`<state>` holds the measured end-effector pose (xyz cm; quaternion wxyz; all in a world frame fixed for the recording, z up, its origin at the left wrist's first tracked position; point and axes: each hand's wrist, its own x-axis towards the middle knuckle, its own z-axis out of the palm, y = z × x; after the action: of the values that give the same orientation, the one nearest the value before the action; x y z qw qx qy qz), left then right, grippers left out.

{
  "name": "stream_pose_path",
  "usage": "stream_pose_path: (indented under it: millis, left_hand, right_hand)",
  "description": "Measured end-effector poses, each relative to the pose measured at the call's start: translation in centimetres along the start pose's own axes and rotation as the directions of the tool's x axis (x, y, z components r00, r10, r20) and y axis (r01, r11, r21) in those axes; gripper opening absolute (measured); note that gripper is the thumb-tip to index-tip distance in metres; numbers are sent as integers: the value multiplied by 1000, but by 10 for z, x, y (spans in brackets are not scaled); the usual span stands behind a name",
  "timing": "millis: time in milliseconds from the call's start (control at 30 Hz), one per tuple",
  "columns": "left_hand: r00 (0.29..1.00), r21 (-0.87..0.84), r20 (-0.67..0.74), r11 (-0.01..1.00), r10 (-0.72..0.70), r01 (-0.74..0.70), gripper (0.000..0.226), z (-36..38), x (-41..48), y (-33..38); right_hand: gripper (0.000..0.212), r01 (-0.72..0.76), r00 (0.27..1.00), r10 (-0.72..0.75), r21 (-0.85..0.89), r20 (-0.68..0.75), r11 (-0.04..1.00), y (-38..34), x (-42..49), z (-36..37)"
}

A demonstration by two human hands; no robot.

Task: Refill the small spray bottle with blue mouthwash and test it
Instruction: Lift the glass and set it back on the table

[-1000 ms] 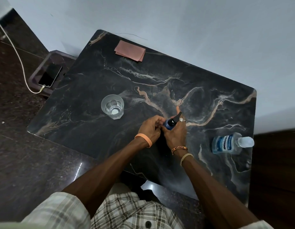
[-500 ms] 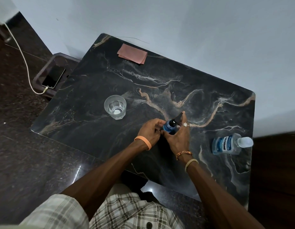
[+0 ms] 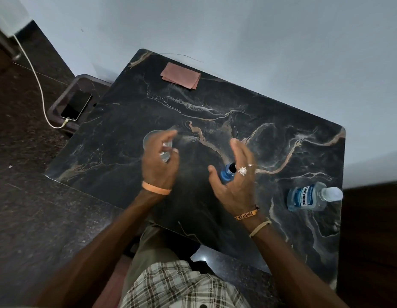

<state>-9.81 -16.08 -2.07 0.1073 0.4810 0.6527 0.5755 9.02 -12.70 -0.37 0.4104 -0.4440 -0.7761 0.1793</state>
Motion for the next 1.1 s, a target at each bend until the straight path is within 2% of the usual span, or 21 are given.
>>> stream_pose_path:
  millis: [67, 133, 233, 333, 500, 567, 633, 733, 867, 933, 1000, 1100]
  left_hand:
    - [995, 118, -91, 992, -26, 37, 52, -25, 16, -18]
    - [982, 209, -90, 960, -169, 184, 63, -48, 27, -39]
    - [902, 311, 92, 872, -423, 377, 81, -70, 36, -68]
    - [787, 385, 319, 831, -528, 401, 96, -72, 41, -88]
    - [700, 349, 492, 855, -516, 385, 106, -60, 49, -104]
    - [689, 314, 537, 873, -488, 373, 101, -57, 51, -107]
    - [719, 279, 534, 895, -445, 347, 92, -55, 51, -104]
    - [745, 231, 520, 909, -417, 348, 81, -53, 57, -103]
    - [757, 208, 542, 931, -365, 300, 82, -45, 77, -106]
    - [768, 183, 546, 942, -335, 281, 81, -37, 90, -103]
    - [755, 180, 572, 948, -319, 264, 79, -28, 102, -101]
    - [703, 179, 638, 949, -314, 261, 79, -21, 114, -101]
  right_hand:
    - [79, -141, 972, 126, 63, 196, 988, -9, 8, 16]
    - [86, -233, 891, 204, 22, 405, 972, -11, 13, 35]
    - [105, -347, 731, 322, -79, 601, 935, -5, 19, 69]
    - [115, -462, 618, 392, -88, 682, 882, -3, 25, 98]
    - [119, -523, 564, 456, -130, 689, 843, -4, 43, 128]
    - [117, -540, 566, 448, -99, 692, 836, -7, 49, 135]
    - [112, -570, 581, 423, -24, 695, 822, -12, 51, 142]
    - [104, -617, 602, 467, 6, 648, 787, -17, 53, 149]
    - [95, -604, 656, 466, 41, 594, 796, -18, 66, 149]
    - [89, -574, 706, 458, 58, 539, 817, -18, 74, 148]
    - [88, -564, 734, 479, 40, 482, 825, -17, 82, 146]
    - [84, -583, 704, 504, 3, 501, 812, -13, 92, 139]
